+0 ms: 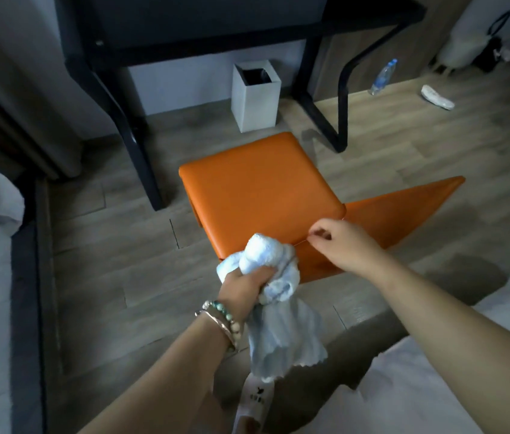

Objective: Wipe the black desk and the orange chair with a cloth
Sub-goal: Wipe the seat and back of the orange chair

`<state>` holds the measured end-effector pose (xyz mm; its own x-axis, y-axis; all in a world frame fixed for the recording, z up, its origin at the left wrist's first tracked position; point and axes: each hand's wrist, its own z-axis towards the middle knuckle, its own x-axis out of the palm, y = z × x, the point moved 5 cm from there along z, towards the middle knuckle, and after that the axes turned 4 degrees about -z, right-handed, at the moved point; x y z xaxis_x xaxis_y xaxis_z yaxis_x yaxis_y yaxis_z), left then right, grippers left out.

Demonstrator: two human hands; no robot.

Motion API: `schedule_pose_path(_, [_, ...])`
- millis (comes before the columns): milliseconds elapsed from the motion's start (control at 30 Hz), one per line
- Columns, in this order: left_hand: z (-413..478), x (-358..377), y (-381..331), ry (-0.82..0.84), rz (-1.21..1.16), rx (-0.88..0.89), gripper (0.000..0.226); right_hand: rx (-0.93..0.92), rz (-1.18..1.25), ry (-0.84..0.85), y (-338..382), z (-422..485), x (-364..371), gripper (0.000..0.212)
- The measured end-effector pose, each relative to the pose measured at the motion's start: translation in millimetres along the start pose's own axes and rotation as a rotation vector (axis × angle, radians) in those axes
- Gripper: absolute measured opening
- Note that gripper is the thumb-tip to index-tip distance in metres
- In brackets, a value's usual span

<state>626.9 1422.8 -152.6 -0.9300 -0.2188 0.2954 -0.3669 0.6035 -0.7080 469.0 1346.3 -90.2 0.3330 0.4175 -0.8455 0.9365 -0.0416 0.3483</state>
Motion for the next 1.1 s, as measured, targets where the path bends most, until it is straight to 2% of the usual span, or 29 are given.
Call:
schedule_pose_path(100, [7, -2, -1, -0.174, 0.103, 0.082, 0.027, -0.018, -0.274, -0.231, -4, -11, 10, 0.023])
schedule_pose_path(133, [13, -6, -2, -0.257, 0.126, 0.092, 0.027, -0.039, -0.281, -0.282, -2, -12, 10, 0.023])
schedule_pose_path(200, [20, -7, -3, -0.342, 0.051, 0.047, 0.032, -0.036, -0.216, -0.239, -3, -8, 10, 0.022])
schedule_pose_path(267, [23, -2, 6, -0.295, 0.006, -0.071, 0.040, -0.026, -0.211, -0.178, -4, -2, 10, 0.023])
schedule_pose_path(300, [20, 3, 12, -0.223, 0.003, -0.119, 0.035, -0.018, -0.225, -0.171, -5, -2, 10, 0.024])
schedule_pose_path(367, [5, 18, 13, -0.077, -0.037, -0.165, 0.009, -0.006, -0.243, -0.188, -5, -1, 9, 0.025])
schedule_pose_path(400, [1, 23, 14, -0.041, -0.063, -0.184, 0.012, -0.008, -0.253, -0.202, -3, -2, 10, 0.026])
schedule_pose_path(500, [4, 22, 10, -0.168, -0.057, -0.180, 0.014, -0.045, -0.223, -0.297, -4, -3, 10, 0.025])
schedule_pose_path(533, [5, 20, 7, -0.211, -0.069, -0.168, 0.018, -0.071, -0.169, -0.332, -5, -4, 10, 0.023])
schedule_pose_path(633, [7, 6, 11, -0.350, -0.147, -0.109, 0.072, -0.239, 0.052, -0.534, -4, -18, 8, 0.026])
schedule_pose_path(700, [-11, -1, 5, -0.415, -0.129, -0.006, 0.082, -0.329, 0.199, -0.699, -6, -45, 10, 0.028])
schedule_pose_path(733, [-21, -2, 1, -0.410, -0.073, 0.039, 0.080, -0.362, 0.275, -0.724, -6, -62, 16, 0.026])
schedule_pose_path(767, [-31, -2, -4, -0.382, -0.011, 0.085, 0.075, -0.399, 0.349, -0.716, -4, -78, 23, 0.024])
schedule_pose_path(833, [-48, 5, -17, -0.204, 0.031, 0.158, 0.070, -0.452, 0.510, -0.583, 5, -99, 37, 0.028])
schedule_pose_path(933, [-71, 31, -37, 0.055, 0.046, 0.235, 0.066, -0.490, 0.767, -0.379, 22, -109, 37, 0.045])
schedule_pose_path(1033, [-93, 57, -62, 0.229, 0.037, 0.316, 0.048, -0.489, 0.863, -0.293, 33, -111, 22, 0.077])
schedule_pose_path(1100, [-105, 73, -69, 0.358, 0.000, 0.272, 0.040, -0.527, 0.829, -0.303, 31, -115, 9, 0.087])
